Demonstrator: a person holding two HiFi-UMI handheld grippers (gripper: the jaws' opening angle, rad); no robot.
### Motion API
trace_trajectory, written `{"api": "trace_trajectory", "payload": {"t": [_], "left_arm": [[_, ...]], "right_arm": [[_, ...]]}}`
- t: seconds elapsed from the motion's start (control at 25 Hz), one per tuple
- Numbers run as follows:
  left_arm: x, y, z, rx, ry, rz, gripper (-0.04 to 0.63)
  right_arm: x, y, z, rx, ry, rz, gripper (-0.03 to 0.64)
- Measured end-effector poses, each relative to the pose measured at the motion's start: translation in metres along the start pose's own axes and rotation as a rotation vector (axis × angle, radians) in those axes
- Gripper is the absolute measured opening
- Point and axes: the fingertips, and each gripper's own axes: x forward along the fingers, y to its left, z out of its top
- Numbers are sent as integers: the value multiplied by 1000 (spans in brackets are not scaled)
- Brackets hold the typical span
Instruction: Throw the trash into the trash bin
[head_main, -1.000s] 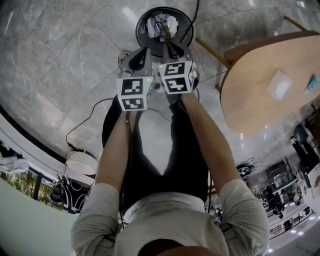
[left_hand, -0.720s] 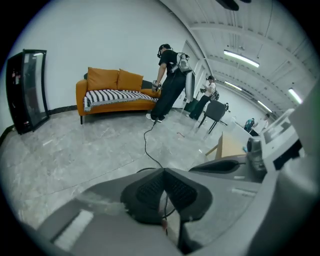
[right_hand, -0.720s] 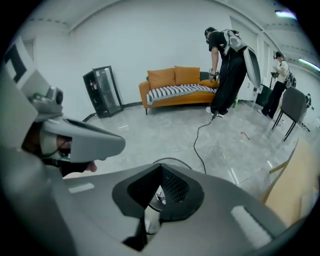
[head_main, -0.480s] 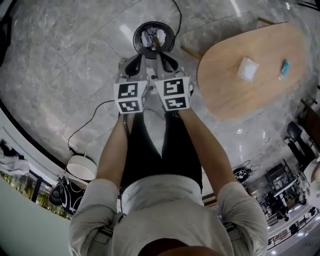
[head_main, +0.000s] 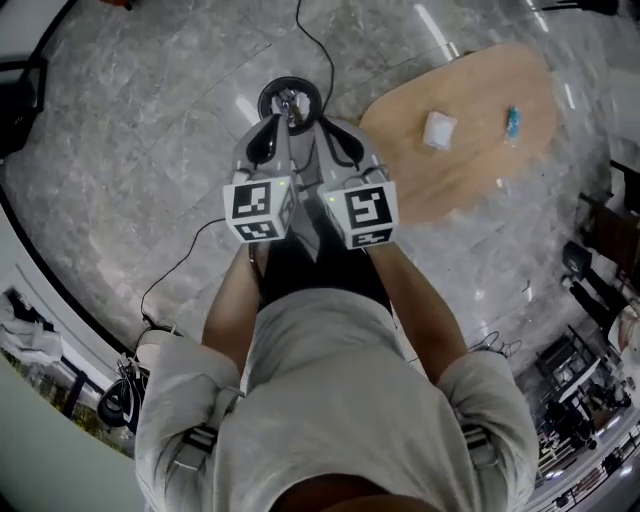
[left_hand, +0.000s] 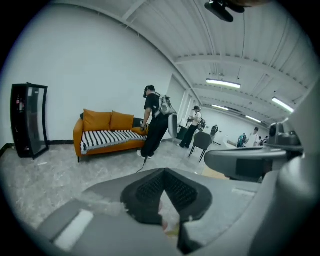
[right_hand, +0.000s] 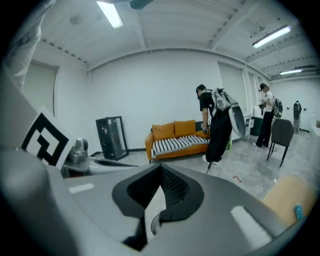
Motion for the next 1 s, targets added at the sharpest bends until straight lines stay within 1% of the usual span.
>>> {"api": "trace_trajectory", "payload": {"t": [0.12,0.2,0.28,0.4,0.52,0.64,0.84,0.92,1.0], "left_arm": [[-19,-32,44,2,-101,-11,15],[-27,-54,67,31,-159,-16,15],[-39,-72,81,49,-190,-19,15],[-64,-97,101,38,-225,-20,15],[-79,-121,119,66,-276,-30,15],[-85,-144,129,102,-316,-41,15],[-87,-170,134,146,-332,-51,15],[-90,-176,137,159,-334,-37,15],[-93,-180,137,151,-330,-11,15]], "right_arm": [[-32,-3,51,-33,-103,-10,8],[-49,-13,73,-61,-157,-23,8],[-69,-19,89,-77,-196,-37,8],[-105,-25,110,-96,-257,-54,8],[-130,-29,129,-147,-310,-58,8],[-145,-35,139,-161,-339,-59,8],[-162,-50,140,-147,-365,-62,8],[-168,-53,138,-142,-363,-52,8],[-173,-56,134,-136,-354,-40,8]]}}
